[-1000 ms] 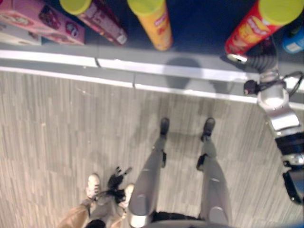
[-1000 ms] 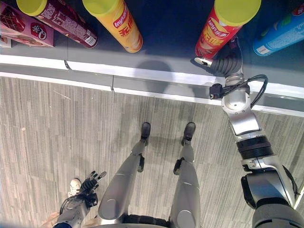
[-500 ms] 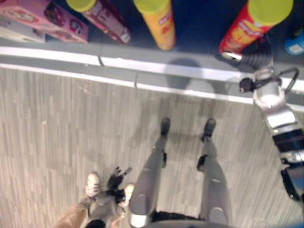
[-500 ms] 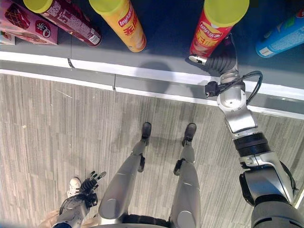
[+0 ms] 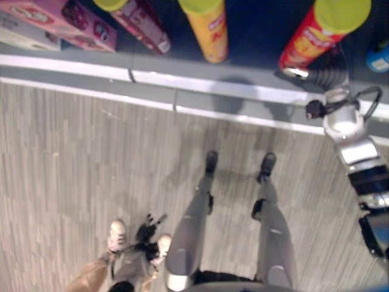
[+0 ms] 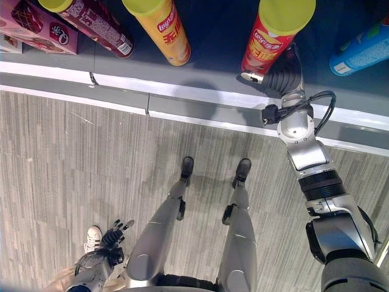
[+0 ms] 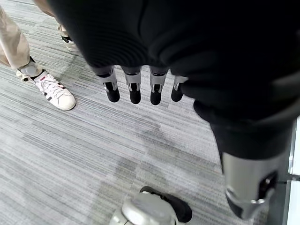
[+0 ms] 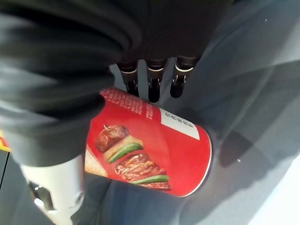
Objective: Put the goods on the table back onto the shelves and tidy them up.
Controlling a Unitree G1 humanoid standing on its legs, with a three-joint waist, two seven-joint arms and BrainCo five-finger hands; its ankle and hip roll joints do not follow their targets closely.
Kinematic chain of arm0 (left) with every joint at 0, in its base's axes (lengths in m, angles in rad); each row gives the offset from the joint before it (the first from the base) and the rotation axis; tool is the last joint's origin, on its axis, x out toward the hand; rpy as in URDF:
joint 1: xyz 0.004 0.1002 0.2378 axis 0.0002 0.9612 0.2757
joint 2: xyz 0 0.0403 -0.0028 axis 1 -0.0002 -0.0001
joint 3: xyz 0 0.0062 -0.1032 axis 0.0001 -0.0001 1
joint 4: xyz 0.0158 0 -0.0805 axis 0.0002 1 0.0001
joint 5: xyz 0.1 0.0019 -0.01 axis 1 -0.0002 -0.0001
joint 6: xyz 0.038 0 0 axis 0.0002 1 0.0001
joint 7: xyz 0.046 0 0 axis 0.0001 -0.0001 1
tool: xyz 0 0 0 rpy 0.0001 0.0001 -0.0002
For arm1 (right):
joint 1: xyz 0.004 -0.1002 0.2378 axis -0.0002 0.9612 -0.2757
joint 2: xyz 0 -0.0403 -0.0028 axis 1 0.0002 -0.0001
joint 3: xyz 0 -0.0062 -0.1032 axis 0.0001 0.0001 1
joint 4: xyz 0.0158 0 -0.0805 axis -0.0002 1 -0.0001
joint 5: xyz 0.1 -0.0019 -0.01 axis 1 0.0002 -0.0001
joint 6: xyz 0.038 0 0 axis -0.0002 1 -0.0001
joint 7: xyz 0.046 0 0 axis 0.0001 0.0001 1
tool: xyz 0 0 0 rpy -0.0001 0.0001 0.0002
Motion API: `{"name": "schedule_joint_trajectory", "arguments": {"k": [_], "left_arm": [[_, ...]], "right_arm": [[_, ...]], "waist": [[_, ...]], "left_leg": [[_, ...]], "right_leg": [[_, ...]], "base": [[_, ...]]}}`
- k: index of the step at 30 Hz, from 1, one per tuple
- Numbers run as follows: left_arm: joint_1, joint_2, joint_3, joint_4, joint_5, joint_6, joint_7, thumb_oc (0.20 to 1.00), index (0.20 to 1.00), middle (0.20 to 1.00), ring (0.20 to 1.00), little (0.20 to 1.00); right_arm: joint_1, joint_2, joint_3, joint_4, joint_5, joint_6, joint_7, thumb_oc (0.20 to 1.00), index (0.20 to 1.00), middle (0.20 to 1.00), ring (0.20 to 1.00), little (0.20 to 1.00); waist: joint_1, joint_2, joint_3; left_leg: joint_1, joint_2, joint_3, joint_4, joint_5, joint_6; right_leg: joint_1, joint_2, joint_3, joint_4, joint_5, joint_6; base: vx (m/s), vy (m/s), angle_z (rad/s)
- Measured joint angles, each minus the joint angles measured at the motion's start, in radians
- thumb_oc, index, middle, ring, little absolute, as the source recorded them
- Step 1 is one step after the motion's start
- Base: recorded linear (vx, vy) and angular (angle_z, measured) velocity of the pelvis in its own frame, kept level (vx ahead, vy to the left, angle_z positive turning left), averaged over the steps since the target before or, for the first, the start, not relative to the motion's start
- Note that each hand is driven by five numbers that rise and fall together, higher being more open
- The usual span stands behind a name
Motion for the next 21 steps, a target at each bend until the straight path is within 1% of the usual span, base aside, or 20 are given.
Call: {"name": "schedule_joint_trajectory", "arguments": {"k": [4,8,13,15,18,21], "left_arm": [[0.000,0.000,0.000,0.000,0.000,0.001,0.000,1.000,1.000,1.000,1.000,1.000],[-0.001,0.001,0.000,0.000,0.000,0.002,0.000,1.000,1.000,1.000,1.000,1.000],[-0.001,0.000,0.005,0.000,0.000,0.005,0.000,1.000,1.000,1.000,1.000,1.000],[-0.001,0.000,0.007,0.001,0.001,0.006,0.000,1.000,1.000,1.000,1.000,1.000],[-0.001,0.000,0.009,0.001,0.001,0.011,0.000,1.000,1.000,1.000,1.000,1.000],[-0.002,-0.008,0.035,0.007,0.010,0.023,-0.007,1.000,1.000,1.000,1.000,1.000]], "right_arm": [[0.009,0.000,-0.007,-0.002,0.001,0.000,0.000,1.000,1.000,1.000,1.000,1.000],[0.068,0.000,-0.057,-0.045,0.001,-0.001,-0.013,1.000,1.000,1.000,1.000,1.000],[0.129,0.001,-0.099,-0.121,0.000,-0.002,-0.015,1.000,1.000,1.000,1.000,1.000],[0.167,0.006,-0.101,-0.124,0.001,-0.003,-0.013,1.000,1.000,1.000,1.000,1.000],[0.220,0.045,-0.126,-0.149,0.012,-0.004,-0.008,1.000,1.000,1.000,1.000,1.000],[0.272,0.066,-0.120,-0.170,0.014,-0.004,0.037,1.000,1.000,1.000,1.000,1.000]], "waist": [[-0.003,0.000,0.000],[-0.005,0.000,0.000],[-0.027,-0.001,0.000],[-0.038,-0.002,-0.001],[-0.045,-0.006,-0.003],[-0.051,-0.010,-0.004]], "left_leg": [[0.008,0.000,0.000,0.000,0.000,0.000],[0.032,0.000,0.000,-0.005,0.000,0.000],[0.039,0.001,0.001,-0.005,0.000,0.000],[0.064,0.002,0.002,-0.006,0.000,-0.001],[0.078,0.003,0.003,-0.007,-0.001,-0.001],[0.102,0.003,0.006,-0.008,-0.001,-0.001]], "right_leg": [[0.009,0.000,-0.001,-0.001,0.000,0.000],[0.030,0.000,-0.001,-0.001,-0.001,-0.001],[0.037,0.001,-0.001,-0.001,0.000,-0.002],[0.063,0.001,0.000,-0.005,-0.001,-0.002],[0.077,0.002,0.000,-0.008,-0.001,-0.002],[0.100,0.003,0.002,-0.009,-0.001,-0.002]], "base": [[0.00,0.000,0.00],[0.00,0.000,0.00],[0.00,0.000,0.00],[0.00,0.000,0.00],[0.00,0.000,0.00],[0.00,0.000,0.00]]}}
